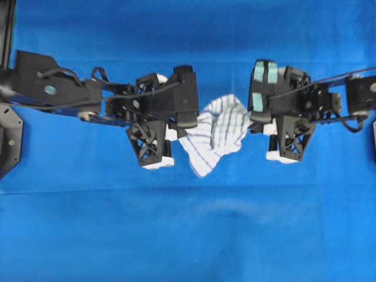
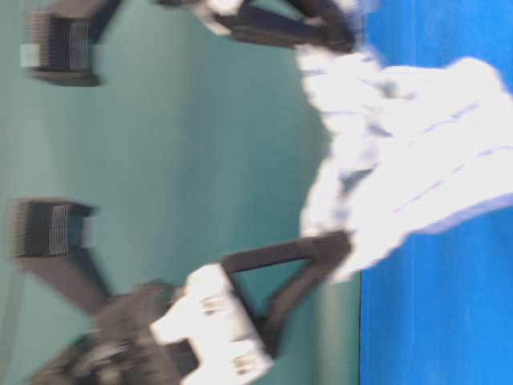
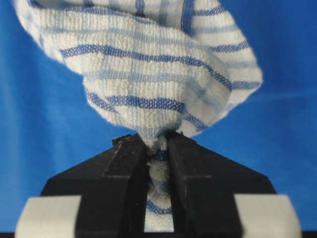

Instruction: Lift the towel with both arms.

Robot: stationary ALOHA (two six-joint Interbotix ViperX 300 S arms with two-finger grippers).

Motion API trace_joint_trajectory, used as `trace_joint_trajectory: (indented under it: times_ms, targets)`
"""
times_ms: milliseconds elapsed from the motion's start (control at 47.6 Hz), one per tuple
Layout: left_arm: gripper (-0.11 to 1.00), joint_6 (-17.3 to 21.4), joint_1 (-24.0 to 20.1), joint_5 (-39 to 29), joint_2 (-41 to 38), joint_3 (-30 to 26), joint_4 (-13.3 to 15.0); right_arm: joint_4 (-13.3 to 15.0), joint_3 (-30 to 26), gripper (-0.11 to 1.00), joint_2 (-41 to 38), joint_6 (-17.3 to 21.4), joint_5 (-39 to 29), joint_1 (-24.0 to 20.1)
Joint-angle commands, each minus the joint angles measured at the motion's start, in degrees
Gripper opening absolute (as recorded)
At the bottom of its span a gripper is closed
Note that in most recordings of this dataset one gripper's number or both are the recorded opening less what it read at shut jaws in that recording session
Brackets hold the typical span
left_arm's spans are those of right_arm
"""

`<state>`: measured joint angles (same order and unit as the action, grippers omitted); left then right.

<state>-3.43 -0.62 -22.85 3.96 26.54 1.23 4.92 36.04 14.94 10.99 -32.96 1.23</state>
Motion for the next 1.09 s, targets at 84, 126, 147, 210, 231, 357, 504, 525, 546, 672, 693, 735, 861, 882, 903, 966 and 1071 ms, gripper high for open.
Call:
trace_joint_trajectory:
  times_ms: [84, 126, 147, 210, 231, 357, 504, 525, 546, 672, 693, 735, 861, 882, 903, 966, 1071]
  targets:
    - [0.05, -0.1, -0.4, -5.2, 8.4, -3.0, 0.0, 0.3, -8.2, 0.15, 3.5, -0.2, -5.1, -0.2]
    - [0.05, -0.1, -0.7, -6.3, 10.7, -3.3, -0.1, 0.3, -9.9, 0.15, 3.9, -0.6, -6.1, -0.1]
    - [0.05, -0.1, -0.8, -6.9, 11.5, -3.3, -0.1, 0.3, -10.8, 0.15, 4.0, -0.7, -6.5, -0.2]
    - [0.05, -0.3, -1.1, -8.2, 13.7, -3.6, -0.1, 0.4, -13.4, 0.15, 4.2, -0.7, -8.0, -0.1]
    - [0.05, -0.3, -1.1, -8.7, 14.4, -3.8, 0.0, 0.6, -14.3, 0.15, 4.3, -0.7, -8.5, -0.1]
    - [0.05, -0.3, -1.7, -12.5, 18.1, -5.3, -0.1, 2.0, -20.0, 0.15, 4.4, -0.8, -12.2, -0.1]
    - [0.05, -0.1, -1.9, -16.4, 21.5, -8.3, -0.2, 3.6, -26.0, 0.15, 4.4, -0.8, -16.1, -0.2]
    - [0.05, -0.1, -1.9, -16.9, 21.9, -8.6, -0.2, 3.8, -26.7, 0.15, 4.5, -0.8, -16.4, -0.1]
    - [0.05, -0.1, -1.9, -17.4, 22.1, -9.1, -0.2, 3.9, -27.5, 0.15, 4.4, -0.9, -17.0, -0.1]
    - [0.05, 0.0, -1.9, -20.0, 23.0, -11.3, -0.3, 4.0, -31.6, 0.15, 4.4, -1.0, -19.0, -0.2]
    - [0.05, 0.0, -1.9, -20.2, 23.1, -11.7, -0.3, 4.0, -32.2, 0.15, 4.4, -1.1, -19.2, -0.2]
    - [0.05, 0.0, -1.9, -20.8, 23.3, -12.6, -0.3, 4.0, -33.1, 0.15, 4.4, -1.1, -19.9, -0.3]
    - [0.05, 0.0, -1.9, -21.1, 23.8, -14.0, -0.3, 4.0, -35.2, 0.15, 4.4, -1.2, -21.1, -0.4]
    - [0.05, 0.0, -1.9, -21.2, 23.8, -14.2, -0.3, 4.0, -35.3, 0.15, 4.4, -1.2, -21.0, -0.4]
    - [0.05, 0.1, -1.9, -21.2, 24.0, -14.2, -0.3, 4.0, -35.4, 0.15, 4.4, -1.2, -21.0, -0.4]
    - [0.05, 0.1, -1.9, -21.2, 24.1, -14.2, -0.3, 4.0, -35.3, 0.15, 4.4, -1.2, -21.1, -0.4]
    - [0.05, 0.4, -1.9, -21.2, 24.1, -14.0, -0.4, 4.0, -35.3, 0.15, 4.1, -1.3, -21.3, -0.4]
